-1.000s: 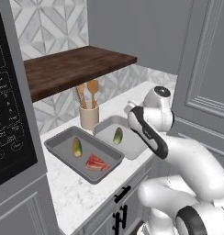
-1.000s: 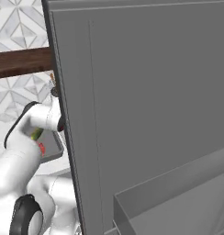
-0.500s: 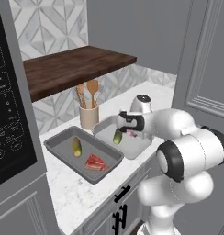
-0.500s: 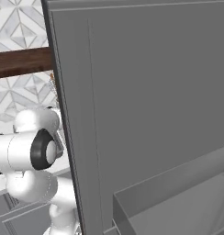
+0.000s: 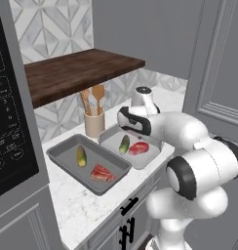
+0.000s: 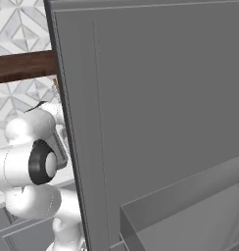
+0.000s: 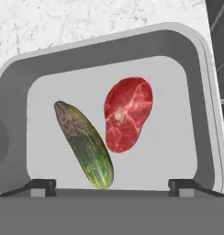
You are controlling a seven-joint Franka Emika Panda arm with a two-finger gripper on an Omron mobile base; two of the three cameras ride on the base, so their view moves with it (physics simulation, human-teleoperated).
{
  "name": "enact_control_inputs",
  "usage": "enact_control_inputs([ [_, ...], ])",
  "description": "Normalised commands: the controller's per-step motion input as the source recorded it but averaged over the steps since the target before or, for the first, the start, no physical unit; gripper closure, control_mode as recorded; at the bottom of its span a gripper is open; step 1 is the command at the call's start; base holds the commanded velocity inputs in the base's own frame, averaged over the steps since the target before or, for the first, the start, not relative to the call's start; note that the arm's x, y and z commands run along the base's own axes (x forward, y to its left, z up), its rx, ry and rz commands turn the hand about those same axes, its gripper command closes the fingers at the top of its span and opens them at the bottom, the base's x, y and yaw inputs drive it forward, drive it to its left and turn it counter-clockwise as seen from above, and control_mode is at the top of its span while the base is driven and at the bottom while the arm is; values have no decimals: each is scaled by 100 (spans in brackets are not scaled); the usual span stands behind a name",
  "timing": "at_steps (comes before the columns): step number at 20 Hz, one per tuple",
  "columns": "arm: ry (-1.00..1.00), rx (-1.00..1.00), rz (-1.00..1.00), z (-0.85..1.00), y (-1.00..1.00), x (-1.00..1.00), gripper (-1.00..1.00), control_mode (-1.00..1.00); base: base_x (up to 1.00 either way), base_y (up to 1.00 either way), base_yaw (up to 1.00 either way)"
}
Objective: Place one cucumber and one steak in each tupperware on the nearby counter, to pack two identical lunches.
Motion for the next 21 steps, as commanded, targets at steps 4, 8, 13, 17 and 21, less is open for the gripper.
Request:
enact_control_inputs([
  [4, -9, 0, 0, 99, 38, -100, -100, -100, 0, 0, 0],
  [8, -35, 1, 4, 100, 13, -100, -100, -100, 0, 0, 0],
  [13, -58, 5, 7, 100, -26, -100, -100, -100, 0, 0, 0],
  [17, -67, 9, 1, 100, -60, -100, -100, -100, 0, 0, 0],
  [21, -69, 14, 0, 95, -90, -100, -100, -100, 0, 0, 0],
])
